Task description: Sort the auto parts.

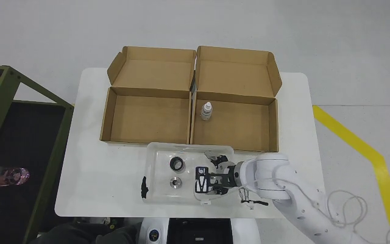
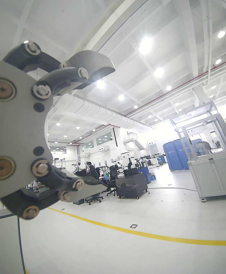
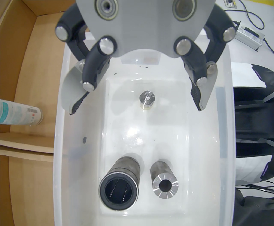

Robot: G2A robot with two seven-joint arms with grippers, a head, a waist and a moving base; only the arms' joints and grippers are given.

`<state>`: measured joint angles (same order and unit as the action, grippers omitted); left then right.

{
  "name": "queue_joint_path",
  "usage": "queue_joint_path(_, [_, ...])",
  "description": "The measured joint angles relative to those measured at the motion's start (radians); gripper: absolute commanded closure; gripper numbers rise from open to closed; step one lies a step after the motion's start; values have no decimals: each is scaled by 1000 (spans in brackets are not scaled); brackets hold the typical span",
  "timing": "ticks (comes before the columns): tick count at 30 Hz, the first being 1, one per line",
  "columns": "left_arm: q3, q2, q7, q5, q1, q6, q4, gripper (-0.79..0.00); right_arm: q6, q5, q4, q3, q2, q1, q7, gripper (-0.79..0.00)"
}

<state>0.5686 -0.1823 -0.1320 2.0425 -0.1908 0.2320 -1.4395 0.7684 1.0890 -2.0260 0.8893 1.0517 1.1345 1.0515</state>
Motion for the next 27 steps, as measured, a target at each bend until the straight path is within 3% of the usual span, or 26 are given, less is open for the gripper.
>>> queue_joint_path(4, [0,0,0,0,0,0,0,-785,-17,22,16,-30,2,-22,17,-785])
queue_joint_path(9, [0,0,0,0,0,0,0,-785,-36,28,29,-65,4,-43,37,-705])
queue_joint_path(16, [0,0,0,0,0,0,0,-785,-64,12,58,-115,-1,-72,64,-686])
queue_joint_path(21, [0,0,0,0,0,0,0,-785,-84,4,63,-142,-7,-89,84,-570])
queue_joint_path(24, [0,0,0,0,0,0,0,-785,-97,-2,66,-159,-11,-100,97,-570])
queue_joint_path(27, [0,0,0,0,0,0,0,-785,-114,2,71,-182,-14,-115,114,-511])
